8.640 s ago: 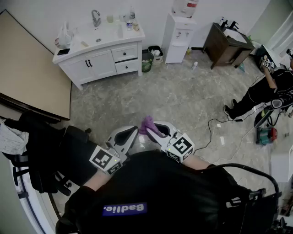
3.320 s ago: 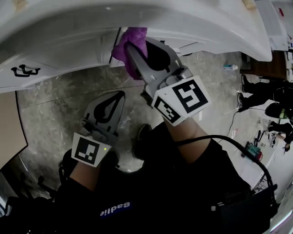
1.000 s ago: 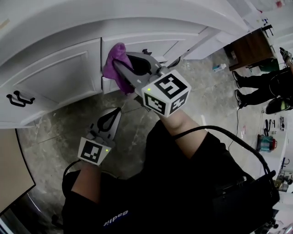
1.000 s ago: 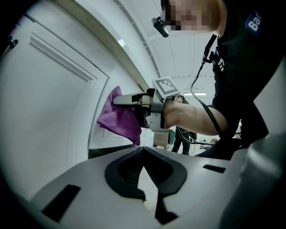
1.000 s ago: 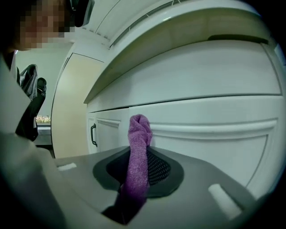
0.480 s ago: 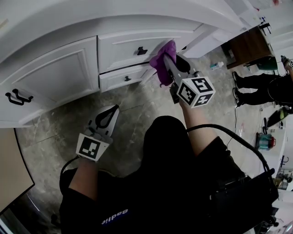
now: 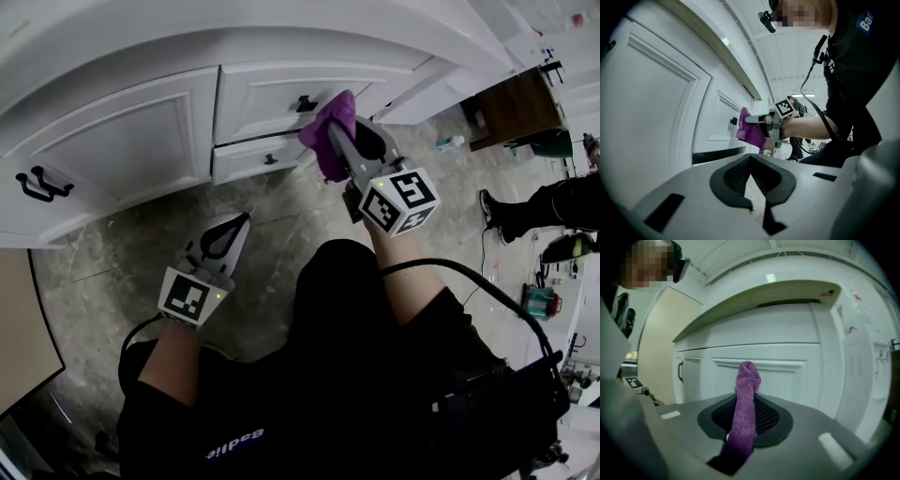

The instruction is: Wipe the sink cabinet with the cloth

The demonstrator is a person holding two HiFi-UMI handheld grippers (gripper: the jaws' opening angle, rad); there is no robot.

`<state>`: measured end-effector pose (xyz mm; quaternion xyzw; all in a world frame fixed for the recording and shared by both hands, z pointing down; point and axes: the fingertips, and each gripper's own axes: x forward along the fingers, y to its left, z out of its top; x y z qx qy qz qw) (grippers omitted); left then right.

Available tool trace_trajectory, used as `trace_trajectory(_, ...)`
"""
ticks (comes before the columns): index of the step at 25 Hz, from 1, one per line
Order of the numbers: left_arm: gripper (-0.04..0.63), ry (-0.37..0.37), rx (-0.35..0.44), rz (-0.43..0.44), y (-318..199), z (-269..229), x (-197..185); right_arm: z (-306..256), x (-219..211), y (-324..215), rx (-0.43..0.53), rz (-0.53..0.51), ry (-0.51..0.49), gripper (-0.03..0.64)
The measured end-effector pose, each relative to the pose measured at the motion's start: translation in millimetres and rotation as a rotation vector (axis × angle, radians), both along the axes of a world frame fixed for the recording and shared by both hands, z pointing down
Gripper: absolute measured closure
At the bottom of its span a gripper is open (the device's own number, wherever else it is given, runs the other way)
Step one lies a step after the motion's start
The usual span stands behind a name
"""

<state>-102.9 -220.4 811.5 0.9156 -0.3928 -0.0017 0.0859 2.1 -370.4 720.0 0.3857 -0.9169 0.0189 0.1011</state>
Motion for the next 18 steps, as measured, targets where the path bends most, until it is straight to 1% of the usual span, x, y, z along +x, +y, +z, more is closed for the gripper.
trace_trajectory(2,0.604,0.005,0.007,0.005,-1,-2,2,0,-53,24,0.027,-0.15,0.012,0.545)
trace_trajectory(4,0.604,0.002,0.017,0.014,0,-3,5,8,-95,38,0.041,-0.253,0.032,0.545)
trace_trajectory(6,0.604,0.002,0.023,0.021,1,-4,8,21,-124,42,0.028,-0.299,0.046,0.545)
trace_trajectory(9,0.604,0.005,0.021,0.022,2,-4,8,45,-147,37,0.007,-0.312,0.089,0.545)
trace_trajectory(11,0.604,0.008,0.015,0.016,2,-3,7,55,-149,32,-0.001,-0.311,0.11,0.545)
trace_trajectory(13,0.604,0.013,0.012,0.009,0,-4,4,61,-141,26,-0.009,-0.293,0.114,0.545)
trace_trajectory(15,0.604,0.015,0.016,0.01,-1,-7,4,66,-124,18,-0.017,-0.255,0.124,0.545)
trace_trajectory(18,0.604,0.014,0.008,0.012,-2,-1,5,78,-88,3,-0.041,-0.172,0.147,0.545)
